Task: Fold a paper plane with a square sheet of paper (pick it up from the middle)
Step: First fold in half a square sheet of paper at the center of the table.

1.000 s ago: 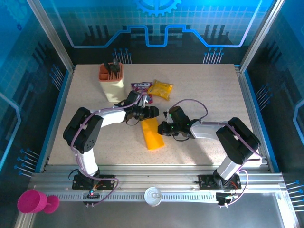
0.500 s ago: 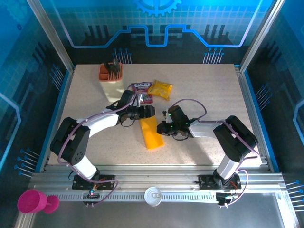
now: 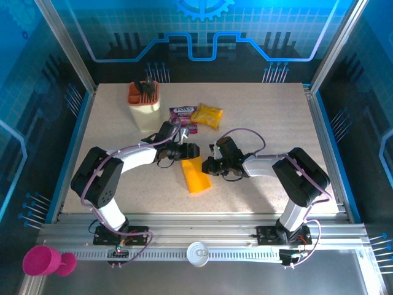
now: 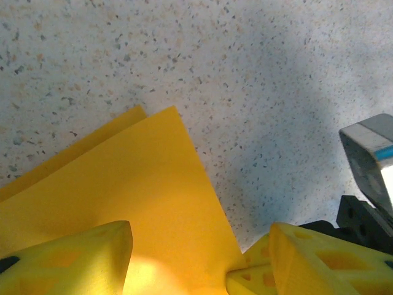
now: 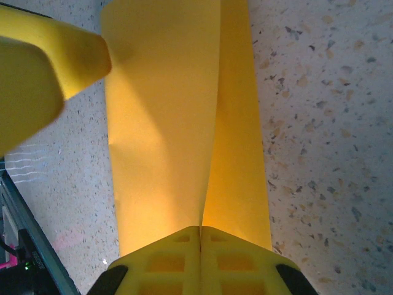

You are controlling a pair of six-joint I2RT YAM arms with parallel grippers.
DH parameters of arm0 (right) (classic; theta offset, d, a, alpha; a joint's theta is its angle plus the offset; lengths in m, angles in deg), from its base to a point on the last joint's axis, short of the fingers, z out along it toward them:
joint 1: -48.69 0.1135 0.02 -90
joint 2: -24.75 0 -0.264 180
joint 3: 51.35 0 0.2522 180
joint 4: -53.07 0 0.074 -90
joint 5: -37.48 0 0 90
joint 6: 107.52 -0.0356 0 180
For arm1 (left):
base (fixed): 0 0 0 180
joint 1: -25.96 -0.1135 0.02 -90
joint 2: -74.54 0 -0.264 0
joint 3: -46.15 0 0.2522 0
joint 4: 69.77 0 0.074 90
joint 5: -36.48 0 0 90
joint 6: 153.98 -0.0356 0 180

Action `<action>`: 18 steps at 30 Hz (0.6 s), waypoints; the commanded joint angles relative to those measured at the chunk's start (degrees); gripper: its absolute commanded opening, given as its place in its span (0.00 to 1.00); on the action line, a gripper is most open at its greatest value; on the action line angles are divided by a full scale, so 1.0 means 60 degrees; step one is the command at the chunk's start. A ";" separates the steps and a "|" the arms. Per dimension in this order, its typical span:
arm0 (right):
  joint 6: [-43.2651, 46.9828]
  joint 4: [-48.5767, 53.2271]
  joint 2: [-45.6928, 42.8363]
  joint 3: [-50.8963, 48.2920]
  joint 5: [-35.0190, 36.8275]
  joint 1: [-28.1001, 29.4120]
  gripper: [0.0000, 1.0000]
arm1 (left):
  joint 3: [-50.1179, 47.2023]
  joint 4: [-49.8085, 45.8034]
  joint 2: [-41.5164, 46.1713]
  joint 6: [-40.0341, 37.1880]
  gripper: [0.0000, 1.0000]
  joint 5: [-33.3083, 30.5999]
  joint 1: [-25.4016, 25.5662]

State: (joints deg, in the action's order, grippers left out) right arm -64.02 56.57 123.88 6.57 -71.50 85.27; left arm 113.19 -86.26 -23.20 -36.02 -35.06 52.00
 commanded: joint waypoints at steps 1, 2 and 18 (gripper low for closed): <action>0.0076 -0.0106 0.0206 0.0184 -0.0180 -0.0105 0.00 | 0.0092 -0.0028 -0.0231 -0.0339 0.61 -0.0103 0.0030; 0.0082 -0.0107 0.0216 0.0187 -0.0177 -0.0119 0.00 | 0.0092 -0.0044 -0.0262 -0.0346 0.61 -0.0167 0.0026; 0.0018 -0.0312 0.0455 0.0110 -0.0319 -0.0179 0.00 | -0.0368 -0.0023 -0.0580 -0.0581 0.60 -0.1036 0.0010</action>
State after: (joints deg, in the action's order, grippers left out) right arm -64.02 55.56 125.67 6.66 -72.49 84.89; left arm 112.32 -86.23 -25.82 -37.59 -39.67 52.00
